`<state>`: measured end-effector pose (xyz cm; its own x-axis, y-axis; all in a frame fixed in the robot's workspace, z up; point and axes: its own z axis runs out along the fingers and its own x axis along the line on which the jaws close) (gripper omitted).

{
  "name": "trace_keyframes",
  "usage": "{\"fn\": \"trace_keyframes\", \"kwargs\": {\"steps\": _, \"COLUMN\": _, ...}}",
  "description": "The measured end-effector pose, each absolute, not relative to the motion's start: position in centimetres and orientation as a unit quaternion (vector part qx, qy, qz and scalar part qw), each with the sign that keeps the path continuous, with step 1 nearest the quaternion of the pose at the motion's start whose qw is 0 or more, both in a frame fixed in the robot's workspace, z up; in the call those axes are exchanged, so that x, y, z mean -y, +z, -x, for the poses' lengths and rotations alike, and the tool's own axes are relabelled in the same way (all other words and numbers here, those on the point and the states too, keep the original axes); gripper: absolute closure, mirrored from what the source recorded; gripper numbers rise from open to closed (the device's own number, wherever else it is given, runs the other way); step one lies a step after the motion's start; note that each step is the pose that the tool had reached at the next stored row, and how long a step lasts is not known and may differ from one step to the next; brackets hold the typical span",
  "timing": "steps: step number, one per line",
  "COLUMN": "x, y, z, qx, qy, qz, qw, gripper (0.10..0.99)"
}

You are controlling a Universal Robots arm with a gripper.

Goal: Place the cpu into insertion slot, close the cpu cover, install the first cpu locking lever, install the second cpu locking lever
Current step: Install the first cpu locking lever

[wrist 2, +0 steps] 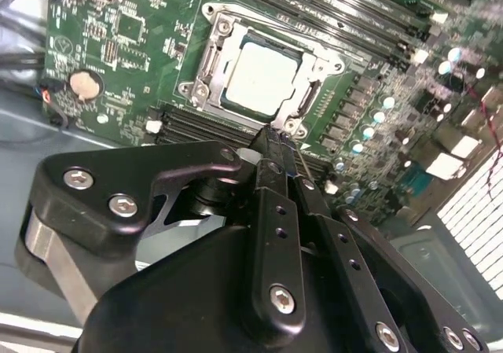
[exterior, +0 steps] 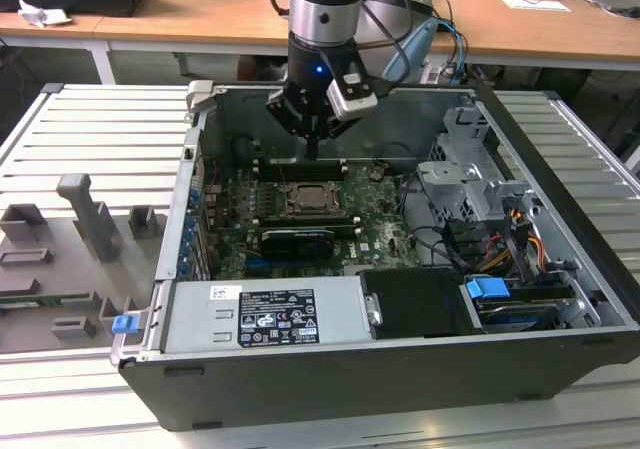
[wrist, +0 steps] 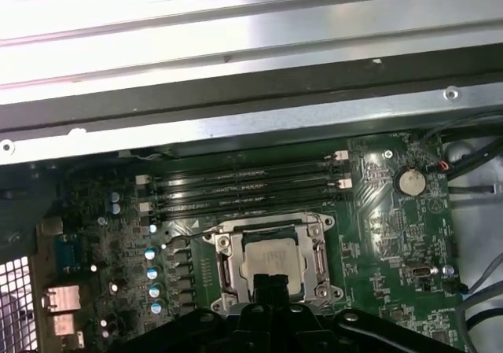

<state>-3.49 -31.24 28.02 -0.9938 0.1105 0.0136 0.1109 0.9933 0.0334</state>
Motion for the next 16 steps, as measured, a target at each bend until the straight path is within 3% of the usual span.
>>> {"fn": "trace_keyframes", "kwargs": {"steps": 16, "x": 31.24, "y": 28.01, "z": 3.64, "qx": 0.999, "qy": -0.016, "qz": -0.033, "qw": 0.007, "gripper": 0.980}}
